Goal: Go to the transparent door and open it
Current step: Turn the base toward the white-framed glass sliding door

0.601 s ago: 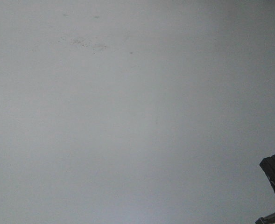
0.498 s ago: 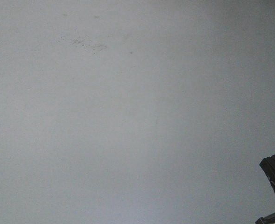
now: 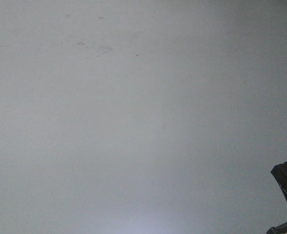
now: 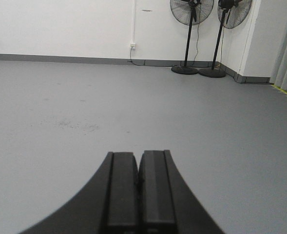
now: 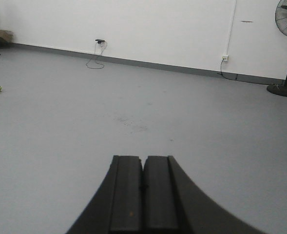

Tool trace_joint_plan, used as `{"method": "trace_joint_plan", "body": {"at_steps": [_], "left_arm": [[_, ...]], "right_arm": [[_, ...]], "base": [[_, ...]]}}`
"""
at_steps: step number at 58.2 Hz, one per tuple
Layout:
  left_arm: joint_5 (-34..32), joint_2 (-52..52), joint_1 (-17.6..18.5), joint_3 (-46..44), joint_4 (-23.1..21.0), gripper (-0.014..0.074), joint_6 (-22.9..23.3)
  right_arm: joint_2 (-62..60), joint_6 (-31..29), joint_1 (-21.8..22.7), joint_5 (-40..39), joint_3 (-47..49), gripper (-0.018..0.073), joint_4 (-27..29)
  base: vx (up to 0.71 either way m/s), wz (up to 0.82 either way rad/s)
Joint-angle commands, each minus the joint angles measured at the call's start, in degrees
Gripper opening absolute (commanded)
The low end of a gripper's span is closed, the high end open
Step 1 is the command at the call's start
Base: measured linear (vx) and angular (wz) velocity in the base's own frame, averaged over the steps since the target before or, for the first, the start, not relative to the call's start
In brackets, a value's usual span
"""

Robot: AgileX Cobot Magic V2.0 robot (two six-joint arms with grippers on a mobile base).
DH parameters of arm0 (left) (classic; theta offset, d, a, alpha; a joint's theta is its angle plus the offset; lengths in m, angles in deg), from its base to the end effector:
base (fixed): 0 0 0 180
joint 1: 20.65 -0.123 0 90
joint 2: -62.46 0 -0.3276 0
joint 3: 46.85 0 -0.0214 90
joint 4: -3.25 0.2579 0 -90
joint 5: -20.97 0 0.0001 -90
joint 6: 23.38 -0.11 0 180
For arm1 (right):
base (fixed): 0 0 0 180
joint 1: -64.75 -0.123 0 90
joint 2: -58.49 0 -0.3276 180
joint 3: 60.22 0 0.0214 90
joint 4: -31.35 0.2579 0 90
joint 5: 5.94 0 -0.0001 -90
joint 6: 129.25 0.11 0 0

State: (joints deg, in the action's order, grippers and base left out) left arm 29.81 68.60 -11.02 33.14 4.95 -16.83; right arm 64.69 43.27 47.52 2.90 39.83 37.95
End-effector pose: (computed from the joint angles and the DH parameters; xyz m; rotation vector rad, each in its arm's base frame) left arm 0.0392 -0.0061 0.1872 0.0655 1.6596 -0.1884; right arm 0.0374 0.0136 0.1875 -0.2760 1.6389 0.2303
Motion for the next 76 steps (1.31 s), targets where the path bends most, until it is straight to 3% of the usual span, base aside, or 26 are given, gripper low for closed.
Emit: {"method": "trace_joint_plan", "body": {"at_steps": [1,76], "left_arm": [[-4.76,-0.84,0.28,0.73,-0.57,-0.0006,0.01],[-4.76,-0.84,0.28,0.73,-0.57,-0.0006,0.01]], "right_arm": [[-0.71,-0.19,0.08,-4.85,-0.24,-0.0005,-0.45],[-0.71,-0.19,0.08,-4.85,-0.24,-0.0005,-0.45]], "base": [[0.00,0.00],[0.10,0.06]]}}
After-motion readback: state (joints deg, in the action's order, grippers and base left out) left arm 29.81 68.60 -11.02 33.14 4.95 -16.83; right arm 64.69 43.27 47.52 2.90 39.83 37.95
